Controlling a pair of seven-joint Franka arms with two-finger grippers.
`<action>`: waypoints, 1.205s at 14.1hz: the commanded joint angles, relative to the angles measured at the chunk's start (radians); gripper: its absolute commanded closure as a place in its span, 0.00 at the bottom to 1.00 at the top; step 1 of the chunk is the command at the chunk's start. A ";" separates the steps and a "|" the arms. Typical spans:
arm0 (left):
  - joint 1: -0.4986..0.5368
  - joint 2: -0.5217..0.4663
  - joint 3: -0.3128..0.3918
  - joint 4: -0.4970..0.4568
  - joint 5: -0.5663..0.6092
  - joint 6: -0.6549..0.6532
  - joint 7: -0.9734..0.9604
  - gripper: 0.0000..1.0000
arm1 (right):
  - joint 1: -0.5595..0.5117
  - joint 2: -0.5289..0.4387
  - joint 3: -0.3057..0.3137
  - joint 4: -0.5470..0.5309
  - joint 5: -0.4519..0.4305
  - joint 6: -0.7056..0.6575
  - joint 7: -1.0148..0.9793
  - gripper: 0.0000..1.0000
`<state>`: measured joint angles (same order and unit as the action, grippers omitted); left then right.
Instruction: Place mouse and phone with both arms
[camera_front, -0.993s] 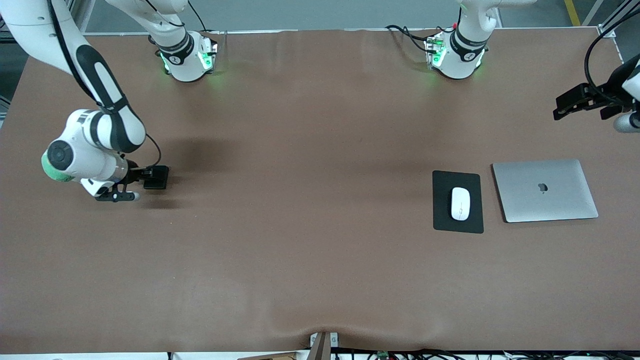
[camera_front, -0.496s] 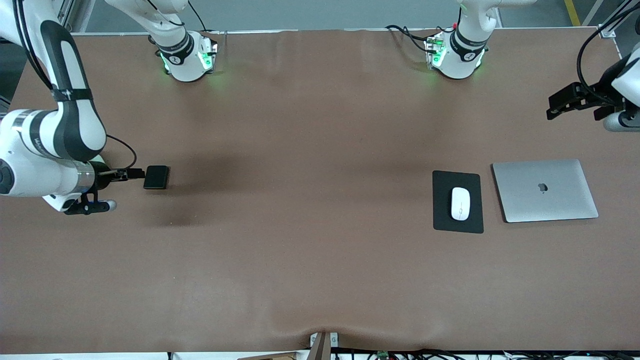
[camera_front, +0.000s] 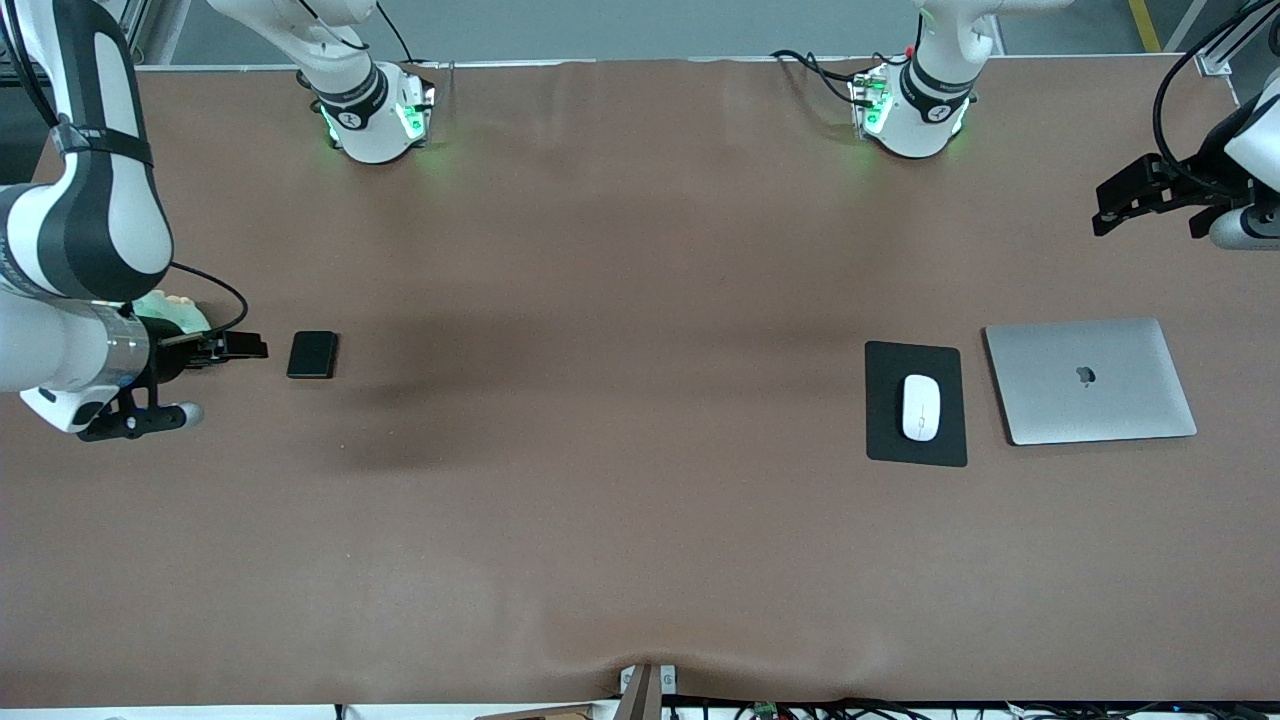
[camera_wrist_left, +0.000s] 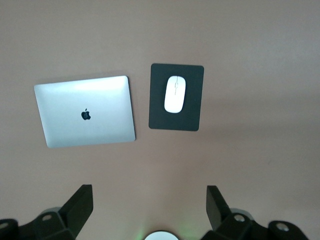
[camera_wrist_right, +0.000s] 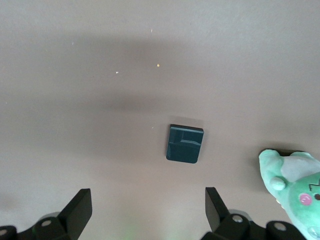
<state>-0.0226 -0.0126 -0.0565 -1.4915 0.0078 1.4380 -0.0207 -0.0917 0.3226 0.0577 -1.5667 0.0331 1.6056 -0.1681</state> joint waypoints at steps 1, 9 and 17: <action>0.007 0.013 -0.014 -0.007 0.001 0.021 -0.005 0.00 | 0.004 0.022 -0.001 0.133 -0.007 -0.074 -0.004 0.00; 0.015 0.013 -0.025 0.008 -0.008 0.015 -0.041 0.00 | 0.009 -0.010 0.002 0.336 0.020 -0.164 -0.004 0.00; 0.007 0.010 -0.031 0.008 -0.003 -0.007 -0.053 0.00 | 0.064 -0.143 -0.007 0.373 -0.024 -0.329 0.002 0.00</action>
<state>-0.0227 0.0090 -0.0759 -1.4878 0.0077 1.4476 -0.0596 -0.0505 0.2252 0.0588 -1.1877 0.0466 1.3352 -0.1682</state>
